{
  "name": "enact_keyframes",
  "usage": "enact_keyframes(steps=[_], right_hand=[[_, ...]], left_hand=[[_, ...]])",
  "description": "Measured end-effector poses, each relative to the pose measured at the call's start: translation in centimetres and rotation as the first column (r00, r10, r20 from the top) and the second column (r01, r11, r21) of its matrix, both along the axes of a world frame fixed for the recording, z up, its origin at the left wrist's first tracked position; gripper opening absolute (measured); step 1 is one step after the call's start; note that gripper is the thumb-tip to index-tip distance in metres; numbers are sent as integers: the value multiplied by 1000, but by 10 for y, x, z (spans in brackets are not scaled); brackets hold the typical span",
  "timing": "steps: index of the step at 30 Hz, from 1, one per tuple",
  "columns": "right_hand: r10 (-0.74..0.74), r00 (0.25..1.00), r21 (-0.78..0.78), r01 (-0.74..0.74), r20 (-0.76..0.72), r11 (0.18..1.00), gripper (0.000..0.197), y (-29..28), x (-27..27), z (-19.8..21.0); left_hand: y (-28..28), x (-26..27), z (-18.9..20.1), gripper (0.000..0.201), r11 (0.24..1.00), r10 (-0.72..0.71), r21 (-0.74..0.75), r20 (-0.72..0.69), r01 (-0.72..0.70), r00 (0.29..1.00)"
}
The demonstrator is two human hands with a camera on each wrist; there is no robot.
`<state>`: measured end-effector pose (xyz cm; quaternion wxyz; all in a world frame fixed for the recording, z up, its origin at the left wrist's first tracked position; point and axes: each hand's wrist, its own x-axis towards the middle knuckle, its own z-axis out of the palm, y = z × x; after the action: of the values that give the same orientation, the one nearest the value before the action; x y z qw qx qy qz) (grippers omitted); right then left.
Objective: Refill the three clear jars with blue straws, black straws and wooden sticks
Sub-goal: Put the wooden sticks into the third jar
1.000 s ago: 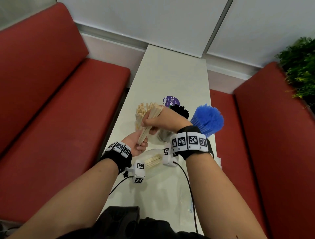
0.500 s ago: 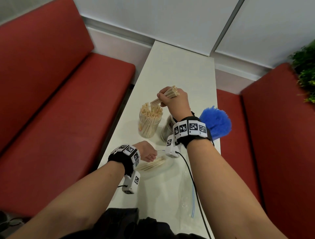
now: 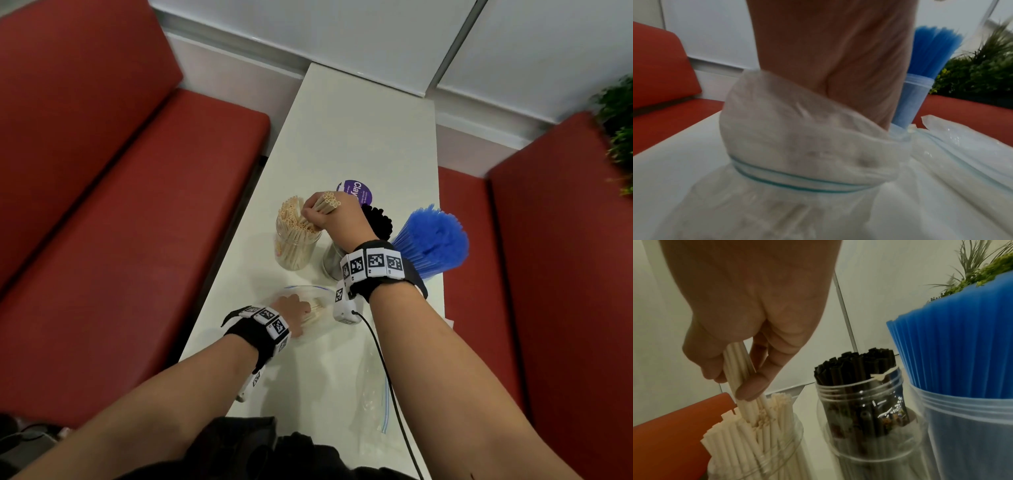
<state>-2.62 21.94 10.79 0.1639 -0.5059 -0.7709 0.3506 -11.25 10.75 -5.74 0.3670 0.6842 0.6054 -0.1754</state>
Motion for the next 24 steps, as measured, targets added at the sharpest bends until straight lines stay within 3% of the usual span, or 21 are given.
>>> enact_keyframes(steps=[3, 7, 12, 14, 16, 19, 22, 24], right_hand=[[-8, 999, -54, 10, 42, 998, 18, 5, -6, -7], [-52, 999, -91, 52, 7, 994, 22, 13, -11, -15], [-50, 967, 250, 114, -249, 962, 40, 12, -18, -14], [-14, 971, 383, 107, -239, 917, 39, 9, -23, -18], [3, 990, 461, 64, -142, 885, 33, 8, -29, -27], [11, 995, 376, -49, 103, 925, 45, 4, -35, -49], [30, 913, 229, -134, 406, 964, 64, -2, -33, -74], [56, 876, 161, -150, 479, 976, 67, -4, -31, -82]], left_hand=[[-7, 0, -6, 67, 999, -19, 41, -88, 23, 996], [-9, -2, -14, 53, 995, 3, 102, -144, 12, 990], [-12, -5, -20, 50, 987, 48, 157, -150, -25, 988], [-13, -5, -22, 49, 982, 73, 184, -166, -42, 983], [-13, -5, -23, 48, 980, 106, 183, -162, -76, 981], [-9, -7, -23, 47, 984, 112, 154, -142, -90, 984], [-3, -10, -24, 43, 989, 61, 142, -149, -39, 987], [0, -13, -26, 41, 991, 50, 133, -135, -32, 990]])
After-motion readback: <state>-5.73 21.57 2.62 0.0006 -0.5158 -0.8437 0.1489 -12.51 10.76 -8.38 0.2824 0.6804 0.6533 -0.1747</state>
